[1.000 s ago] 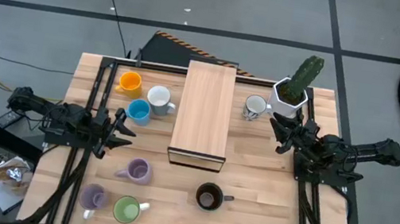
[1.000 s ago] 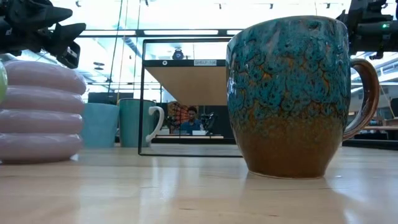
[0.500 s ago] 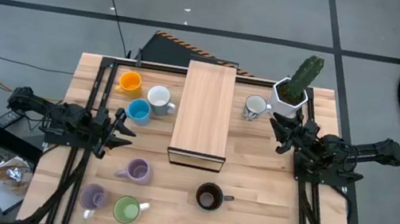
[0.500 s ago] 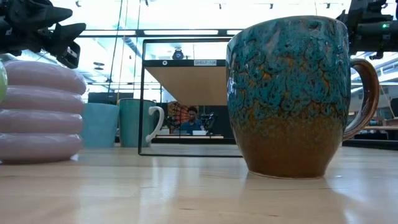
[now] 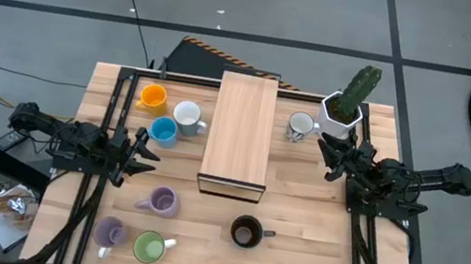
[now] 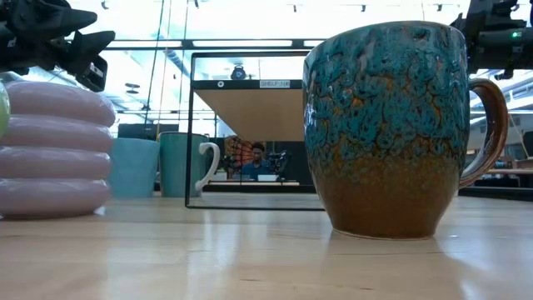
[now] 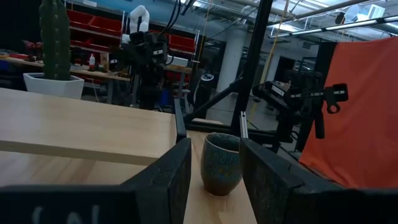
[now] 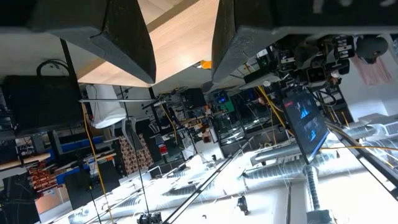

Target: Place coffee mugs

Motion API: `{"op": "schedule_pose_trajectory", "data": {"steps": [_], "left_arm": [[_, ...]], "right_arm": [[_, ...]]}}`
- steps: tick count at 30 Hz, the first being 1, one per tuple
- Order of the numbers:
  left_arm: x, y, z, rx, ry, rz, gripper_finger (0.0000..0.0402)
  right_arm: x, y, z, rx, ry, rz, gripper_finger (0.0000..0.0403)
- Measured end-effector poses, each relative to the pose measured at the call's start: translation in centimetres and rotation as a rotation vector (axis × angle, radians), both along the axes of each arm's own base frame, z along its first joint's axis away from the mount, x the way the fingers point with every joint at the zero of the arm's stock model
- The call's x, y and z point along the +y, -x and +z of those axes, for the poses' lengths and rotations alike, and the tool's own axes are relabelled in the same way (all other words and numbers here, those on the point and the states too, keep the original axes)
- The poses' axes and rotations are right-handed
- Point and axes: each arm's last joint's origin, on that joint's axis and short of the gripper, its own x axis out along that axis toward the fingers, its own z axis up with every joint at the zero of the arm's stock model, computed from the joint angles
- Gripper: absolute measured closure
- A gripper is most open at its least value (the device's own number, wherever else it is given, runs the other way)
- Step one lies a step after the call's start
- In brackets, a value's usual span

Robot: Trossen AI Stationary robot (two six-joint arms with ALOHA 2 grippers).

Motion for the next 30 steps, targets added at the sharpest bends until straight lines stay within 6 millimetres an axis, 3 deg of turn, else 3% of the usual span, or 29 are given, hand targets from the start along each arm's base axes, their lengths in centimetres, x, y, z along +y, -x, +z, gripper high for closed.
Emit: {"op": "schedule_pose_trajectory", "data": {"steps": [20,24,30], "left_arm": [[0.1,0.0,0.0,-0.005,0.000,0.028,0.0260],[0.4,0.1,0.7,-0.062,0.076,0.109,0.0260],[0.4,0.1,0.8,-0.065,0.149,0.098,0.0260]], "right_arm": [[0.0,0.0,0.0,-0.001,0.000,0.000,0.0241],[0.0,0.1,0.2,-0.024,-0.010,0.002,0.0241],[-0.2,0.5,1.1,-0.085,0.051,-0.044,0.0241]]}}
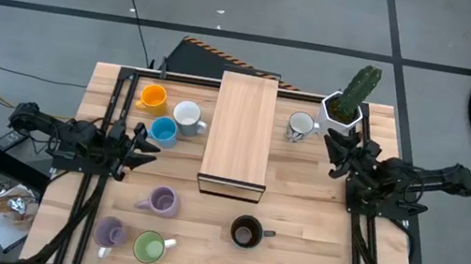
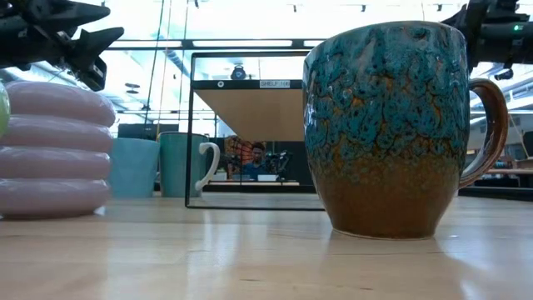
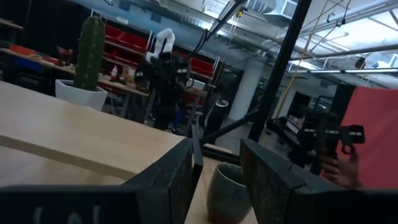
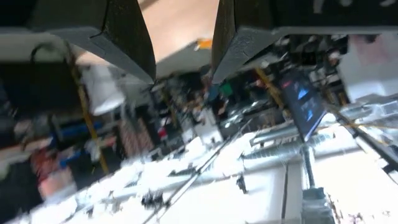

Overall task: Place coffee mugs
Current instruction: Put the blue white mug on the shelf

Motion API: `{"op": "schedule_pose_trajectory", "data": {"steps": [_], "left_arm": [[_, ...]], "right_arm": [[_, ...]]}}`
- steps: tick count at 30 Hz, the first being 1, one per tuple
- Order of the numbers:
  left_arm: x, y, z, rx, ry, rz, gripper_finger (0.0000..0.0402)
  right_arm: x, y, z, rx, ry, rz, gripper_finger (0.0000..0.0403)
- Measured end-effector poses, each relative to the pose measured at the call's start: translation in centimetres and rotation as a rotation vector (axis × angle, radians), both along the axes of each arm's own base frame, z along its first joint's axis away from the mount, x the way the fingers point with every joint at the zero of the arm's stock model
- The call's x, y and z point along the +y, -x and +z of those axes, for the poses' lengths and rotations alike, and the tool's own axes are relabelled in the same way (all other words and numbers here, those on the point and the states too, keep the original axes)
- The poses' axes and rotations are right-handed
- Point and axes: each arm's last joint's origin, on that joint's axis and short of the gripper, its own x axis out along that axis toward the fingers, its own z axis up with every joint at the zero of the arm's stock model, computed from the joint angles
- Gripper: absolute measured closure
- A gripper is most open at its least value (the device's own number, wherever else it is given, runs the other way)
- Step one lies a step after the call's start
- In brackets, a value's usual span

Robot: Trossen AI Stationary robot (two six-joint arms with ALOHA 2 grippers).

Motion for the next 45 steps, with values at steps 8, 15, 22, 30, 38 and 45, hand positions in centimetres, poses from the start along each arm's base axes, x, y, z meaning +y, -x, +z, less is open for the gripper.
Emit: {"op": "schedule_pose_trajectory", "data": {"steps": [8,15,22,30,38,45], "left_arm": [[0.1,0.0,0.1,-0.008,0.001,0.050,0.0260],[0.2,0.2,0.6,-0.062,-0.114,0.099,0.0260],[0.5,0.2,0.8,-0.065,-0.072,0.167,0.0260],[0.7,0.2,0.3,-0.017,-0.019,0.241,0.0260],[0.8,0.0,-0.3,0.044,0.013,0.276,0.0260],[0.8,0.0,-0.5,0.063,0.004,0.288,0.0260]], "right_arm": [[-0.2,0.1,0.2,0.028,0.068,-0.050,0.0241],[-0.1,-0.1,0.1,-0.020,0.007,0.041,0.0241],[0.2,-0.5,1.6,0.156,0.031,0.115,0.0241],[-0.6,-1.0,5.2,0.453,-0.041,-0.002,0.0241],[-2.1,-2.6,6.6,0.757,-0.132,-0.044,0.0241],[-4.1,-4.2,7.1,0.897,-0.189,-0.071,0.0241]]}}
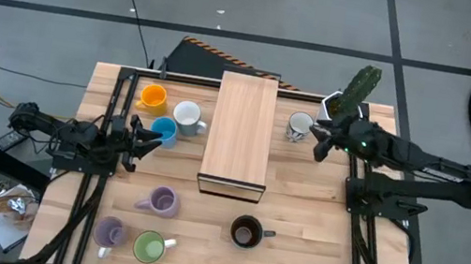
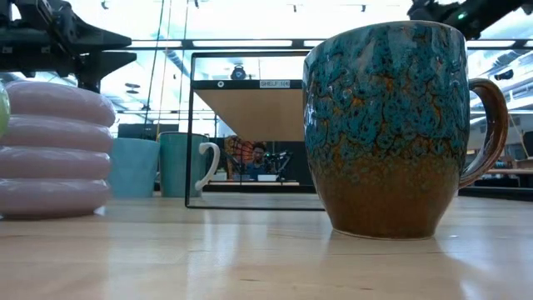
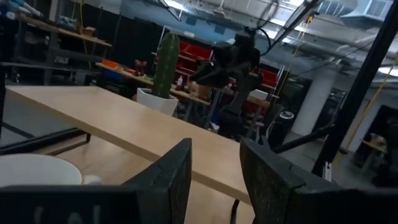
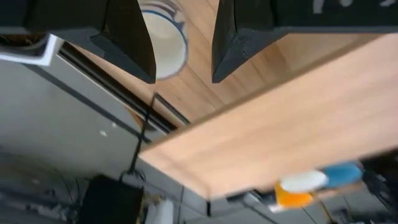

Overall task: Place coffee mugs
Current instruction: Put the blue white mug on the shelf

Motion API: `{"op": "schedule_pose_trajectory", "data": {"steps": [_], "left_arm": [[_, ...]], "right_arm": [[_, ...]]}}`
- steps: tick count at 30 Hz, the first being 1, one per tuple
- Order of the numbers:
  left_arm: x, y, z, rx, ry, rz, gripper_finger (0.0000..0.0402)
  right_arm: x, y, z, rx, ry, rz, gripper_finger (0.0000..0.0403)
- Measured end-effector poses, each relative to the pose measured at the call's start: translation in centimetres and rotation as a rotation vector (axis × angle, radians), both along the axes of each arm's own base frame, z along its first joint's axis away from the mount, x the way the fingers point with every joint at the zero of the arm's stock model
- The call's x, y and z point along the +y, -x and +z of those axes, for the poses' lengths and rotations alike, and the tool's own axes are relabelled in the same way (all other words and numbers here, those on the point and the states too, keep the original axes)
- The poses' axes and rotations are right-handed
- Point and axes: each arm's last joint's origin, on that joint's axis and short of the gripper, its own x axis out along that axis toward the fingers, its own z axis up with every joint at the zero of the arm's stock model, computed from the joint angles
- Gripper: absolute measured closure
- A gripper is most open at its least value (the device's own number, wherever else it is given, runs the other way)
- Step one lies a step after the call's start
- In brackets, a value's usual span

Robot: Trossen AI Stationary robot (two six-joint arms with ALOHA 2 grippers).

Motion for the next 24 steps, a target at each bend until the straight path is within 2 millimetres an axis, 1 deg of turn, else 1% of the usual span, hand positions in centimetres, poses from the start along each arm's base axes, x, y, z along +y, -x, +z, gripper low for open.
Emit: {"op": "schedule_pose_trajectory", "data": {"steps": [4,8,12,14,19,22,24], "left_arm": [[0.0,0.0,0.0,0.002,-0.002,0.016,0.0260],[0.1,0.0,0.0,0.004,0.000,0.028,0.0260],[0.1,0.0,-0.2,0.023,-0.006,0.027,0.0260],[0.1,0.0,-0.2,0.027,-0.007,0.027,0.0260],[0.1,0.0,-0.3,0.035,-0.017,0.028,0.0260],[0.1,0.0,-0.4,0.044,-0.013,0.026,0.0260],[0.0,-0.1,-0.4,0.045,-0.008,0.025,0.0260]], "right_arm": [[-1.7,-1.3,-0.4,0.112,-0.042,-0.006,0.0241],[-3.3,-3.2,-1.1,0.268,-0.054,0.039,0.0241],[-4.6,-4.9,-0.8,0.426,-0.040,0.048,0.0241],[-5.3,-5.6,-0.7,0.533,-0.050,0.069,0.0241],[-6.5,-7.1,-0.7,0.771,-0.094,0.144,0.0238],[-7.1,-7.8,-1.0,0.857,-0.103,0.193,0.0224],[-7.2,-8.2,-1.1,0.896,-0.122,0.263,0.0210]]}}
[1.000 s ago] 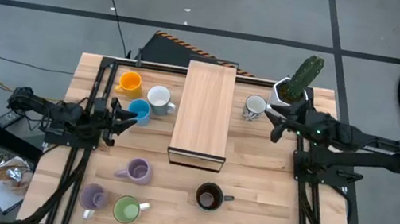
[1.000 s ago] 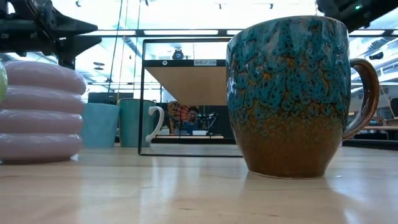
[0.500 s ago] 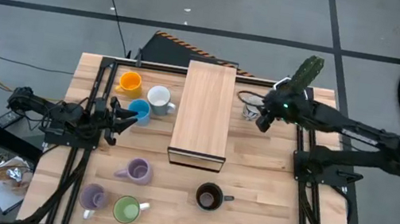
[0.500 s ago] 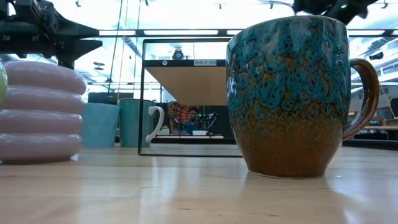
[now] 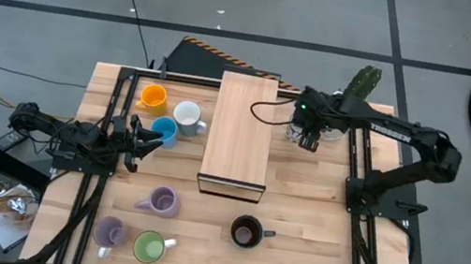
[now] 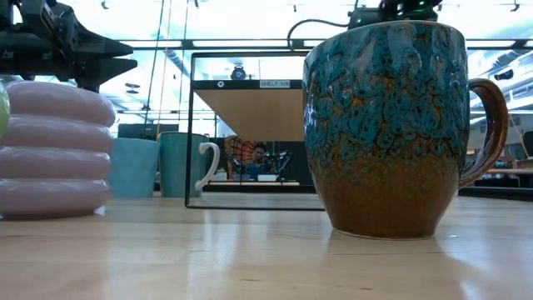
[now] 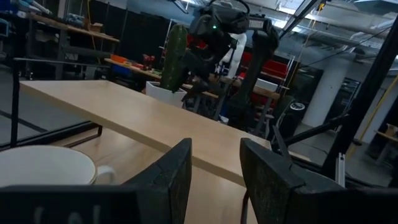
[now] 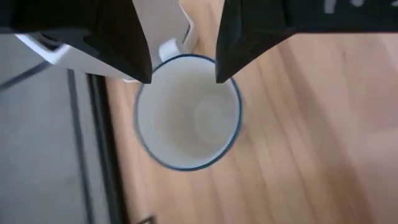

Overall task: Place coffee mugs
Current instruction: Put the blue white mug on the shelf

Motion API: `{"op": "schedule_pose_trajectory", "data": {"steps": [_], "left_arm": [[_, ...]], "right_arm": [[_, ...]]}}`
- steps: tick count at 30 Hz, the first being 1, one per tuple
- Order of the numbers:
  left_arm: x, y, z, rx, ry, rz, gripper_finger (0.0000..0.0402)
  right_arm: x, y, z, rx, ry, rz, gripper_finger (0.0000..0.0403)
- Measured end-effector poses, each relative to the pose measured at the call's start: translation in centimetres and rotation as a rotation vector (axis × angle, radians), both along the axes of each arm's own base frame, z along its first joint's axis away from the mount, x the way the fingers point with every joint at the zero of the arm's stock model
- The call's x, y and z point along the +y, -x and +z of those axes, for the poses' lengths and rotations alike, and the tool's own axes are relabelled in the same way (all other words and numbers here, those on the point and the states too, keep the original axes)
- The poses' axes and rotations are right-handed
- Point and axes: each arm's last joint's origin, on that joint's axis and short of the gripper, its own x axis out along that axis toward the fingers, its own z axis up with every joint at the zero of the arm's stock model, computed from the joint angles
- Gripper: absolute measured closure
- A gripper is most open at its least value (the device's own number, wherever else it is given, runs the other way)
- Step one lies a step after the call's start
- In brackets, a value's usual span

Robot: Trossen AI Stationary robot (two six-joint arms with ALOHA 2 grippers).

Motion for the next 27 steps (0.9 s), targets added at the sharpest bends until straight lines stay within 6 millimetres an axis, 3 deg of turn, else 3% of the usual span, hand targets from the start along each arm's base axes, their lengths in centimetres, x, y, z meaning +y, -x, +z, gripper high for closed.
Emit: {"op": "schedule_pose_trajectory", "data": {"steps": [5,11,21,27], "left_arm": [[0.0,0.0,0.0,0.000,-0.001,0.000,0.0260],[0.0,0.0,0.0,0.001,-0.005,0.003,0.0260],[0.0,0.0,0.0,0.005,-0.015,0.012,0.0260],[0.0,0.0,0.0,0.004,-0.014,0.014,0.0260]], "right_arm": [[0.3,-0.6,-0.9,0.085,-0.066,0.136,0.0187],[-0.1,-1.7,-2.3,0.138,-0.060,0.190,0.0194],[-1.8,-2.5,-4.8,0.188,-0.138,0.138,0.0219],[-2.5,-2.7,-5.7,0.172,-0.184,0.061,0.0262]]}}
